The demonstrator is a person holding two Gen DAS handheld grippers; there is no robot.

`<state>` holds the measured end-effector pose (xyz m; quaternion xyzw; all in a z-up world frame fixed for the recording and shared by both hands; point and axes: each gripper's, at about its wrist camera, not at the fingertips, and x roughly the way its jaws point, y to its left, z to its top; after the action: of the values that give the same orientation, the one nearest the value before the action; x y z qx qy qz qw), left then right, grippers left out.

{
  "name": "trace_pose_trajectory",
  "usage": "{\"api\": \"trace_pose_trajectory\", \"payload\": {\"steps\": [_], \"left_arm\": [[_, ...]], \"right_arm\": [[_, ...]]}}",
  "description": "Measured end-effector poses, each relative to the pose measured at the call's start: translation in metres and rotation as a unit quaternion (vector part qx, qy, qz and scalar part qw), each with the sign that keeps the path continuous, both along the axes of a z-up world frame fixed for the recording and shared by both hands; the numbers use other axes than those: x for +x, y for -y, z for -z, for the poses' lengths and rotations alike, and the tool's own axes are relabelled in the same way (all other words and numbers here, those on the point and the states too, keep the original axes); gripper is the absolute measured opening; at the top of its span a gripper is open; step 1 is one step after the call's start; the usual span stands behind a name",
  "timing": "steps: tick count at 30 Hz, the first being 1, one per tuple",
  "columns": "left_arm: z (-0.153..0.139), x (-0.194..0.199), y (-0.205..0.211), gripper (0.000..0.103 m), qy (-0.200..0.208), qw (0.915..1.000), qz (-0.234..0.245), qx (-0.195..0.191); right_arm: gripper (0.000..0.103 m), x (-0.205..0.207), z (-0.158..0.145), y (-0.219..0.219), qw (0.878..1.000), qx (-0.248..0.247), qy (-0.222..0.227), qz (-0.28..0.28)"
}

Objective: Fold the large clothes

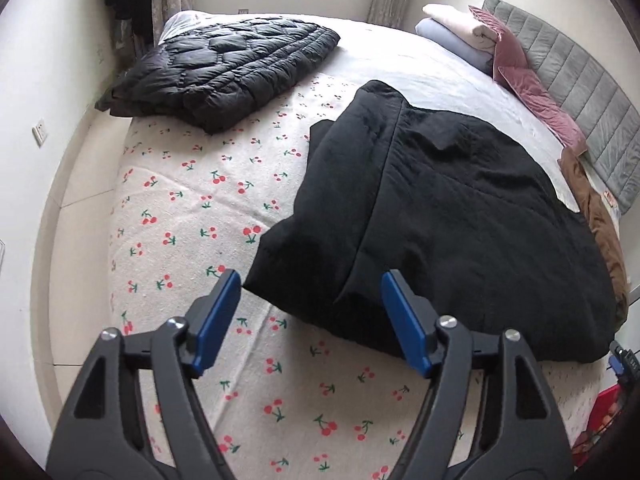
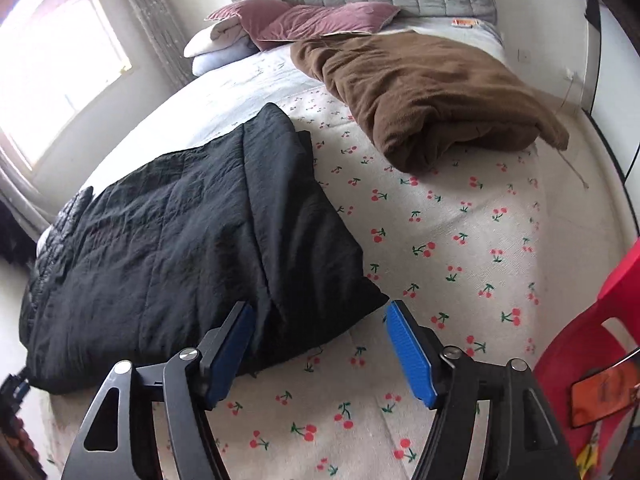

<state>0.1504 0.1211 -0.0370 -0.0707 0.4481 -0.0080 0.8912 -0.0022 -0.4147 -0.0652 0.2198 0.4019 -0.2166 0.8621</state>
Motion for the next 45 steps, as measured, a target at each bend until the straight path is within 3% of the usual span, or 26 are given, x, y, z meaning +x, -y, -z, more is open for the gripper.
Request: {"api": "trace_pose_trajectory", "payload": {"steps": [7,18,27,35,45], "left_arm": [[-0.031,-0.056,0.047,0.098,-0.010,0.9986,0.039,0.035],[-0.022,-0.115,0.142,0.099,-0.028,0.9923,0.090,0.080],[-0.011,-0.126,0.198,0.100,-0.030,0.9831,0.132,0.123],[-0.006,-0.121,0.213,0.099,-0.029,0.9818,0.135,0.130],[0.012,-0.116,0.222,0.099,-0.038,0.9806,0.140,0.131]], "right_arm": [[0.088,-0.015,-0.035,-0.073,0.995,-0.085,-0.006,-0.057],[0.091,-0.020,-0.040,-0.149,0.987,-0.121,-0.039,-0.100],[0.091,-0.015,-0.029,-0.158,0.986,-0.114,-0.047,-0.113],[0.091,-0.008,-0.016,-0.161,0.982,-0.132,-0.063,-0.115],[0.091,-0.003,-0.006,-0.158,0.984,-0.118,-0.069,-0.116]]}}
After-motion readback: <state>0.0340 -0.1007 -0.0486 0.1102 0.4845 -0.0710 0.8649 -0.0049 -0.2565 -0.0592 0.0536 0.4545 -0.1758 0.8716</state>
